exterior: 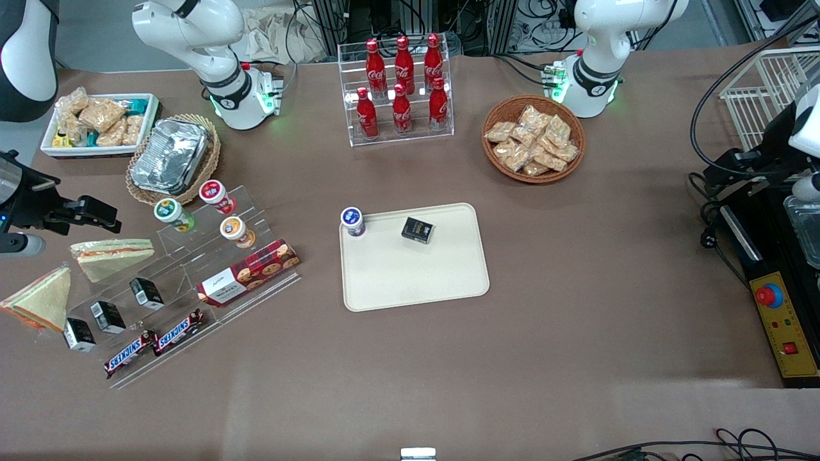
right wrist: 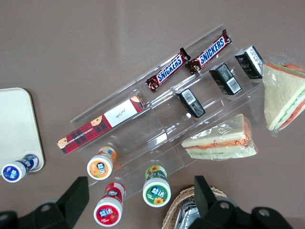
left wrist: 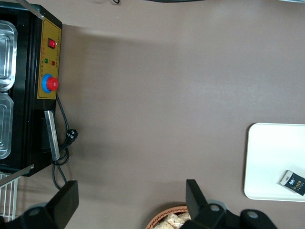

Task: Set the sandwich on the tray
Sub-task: 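Move the right gripper over the wrapped sandwiches on the acrylic rack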

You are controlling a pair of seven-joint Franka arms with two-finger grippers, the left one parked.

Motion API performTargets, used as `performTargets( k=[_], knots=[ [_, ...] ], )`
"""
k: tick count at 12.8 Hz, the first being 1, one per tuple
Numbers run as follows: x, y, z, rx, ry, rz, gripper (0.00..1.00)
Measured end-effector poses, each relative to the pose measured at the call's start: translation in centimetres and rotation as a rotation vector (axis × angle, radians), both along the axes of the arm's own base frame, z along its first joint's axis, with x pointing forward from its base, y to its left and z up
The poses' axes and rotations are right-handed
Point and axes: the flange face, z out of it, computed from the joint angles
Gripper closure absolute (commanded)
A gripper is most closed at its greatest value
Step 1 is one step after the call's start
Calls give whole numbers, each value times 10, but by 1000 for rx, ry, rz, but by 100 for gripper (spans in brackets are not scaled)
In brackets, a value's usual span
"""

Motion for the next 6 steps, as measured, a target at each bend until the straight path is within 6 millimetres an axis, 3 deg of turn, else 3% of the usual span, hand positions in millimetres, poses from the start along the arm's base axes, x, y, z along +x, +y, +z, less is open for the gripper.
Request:
performTargets(
  k=[3,6],
  knots=[
    [2,-11,-6,0,7,21,1],
    [15,-49,-20,-8,-33,98,1]
  ],
)
